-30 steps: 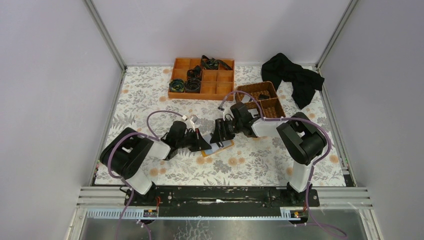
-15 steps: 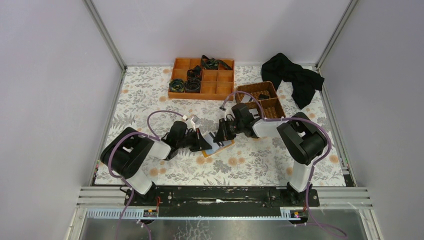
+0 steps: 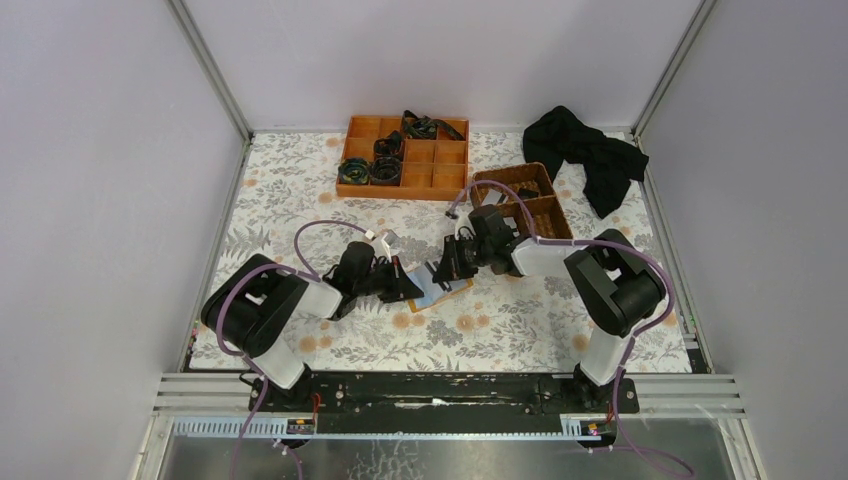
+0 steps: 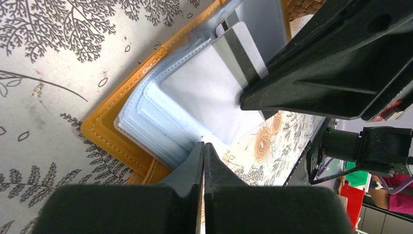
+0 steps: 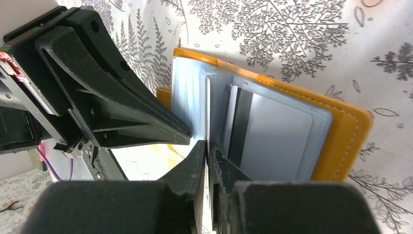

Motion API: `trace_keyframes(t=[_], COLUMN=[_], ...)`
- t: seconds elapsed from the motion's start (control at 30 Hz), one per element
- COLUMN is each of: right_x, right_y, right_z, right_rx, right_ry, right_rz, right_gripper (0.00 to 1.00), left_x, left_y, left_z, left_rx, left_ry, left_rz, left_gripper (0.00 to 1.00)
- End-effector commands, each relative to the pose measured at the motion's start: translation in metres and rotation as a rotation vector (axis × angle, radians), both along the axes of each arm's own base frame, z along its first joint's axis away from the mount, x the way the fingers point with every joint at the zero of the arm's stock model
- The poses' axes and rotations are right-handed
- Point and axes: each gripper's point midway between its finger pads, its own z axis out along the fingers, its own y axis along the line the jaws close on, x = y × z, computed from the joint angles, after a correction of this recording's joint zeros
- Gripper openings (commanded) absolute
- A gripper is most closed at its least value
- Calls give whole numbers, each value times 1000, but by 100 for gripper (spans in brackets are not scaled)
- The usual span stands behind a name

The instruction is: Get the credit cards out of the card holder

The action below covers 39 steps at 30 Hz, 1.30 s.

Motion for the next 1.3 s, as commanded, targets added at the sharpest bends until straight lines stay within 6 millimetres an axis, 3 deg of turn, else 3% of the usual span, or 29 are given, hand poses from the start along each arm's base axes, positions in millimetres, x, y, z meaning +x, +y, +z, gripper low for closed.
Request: trace_keyframes(t=[0.0,0.17,0.47,0.57,0.77,0.93,1.17,1.27], right_x=[16,17,9,7,8,15,32,42], right_y=[-8,-9,-1,-1,-5,-12,-40,-52], right_z=[22,23,25,20,17,19,22,39], right_rx=[29,37,102,104,82,53,-9,-49], right_ry=[-64,-64,-28,-17,-25,-50,-94,-171], right_rz=[-37,-38,3,1,-20,-51,-142,-185], right_gripper=[20,29,28,25,1,0,0,0], left_x=[-11,-10,-11,-11,-11,-11,-11,-11], left_y=[16,15,14,14,14,14,14,13], left_z=[-30,-30,-34,-35,-36,-36,-35,-33], left_rx=[111,109,109,108,109,107,106,100], left_ry=[59,62,77,80,84,87,85,82], left_rz=[19,17,13,12,13,9,10,8], left_gripper=[0,0,0,0,0,0,0,0])
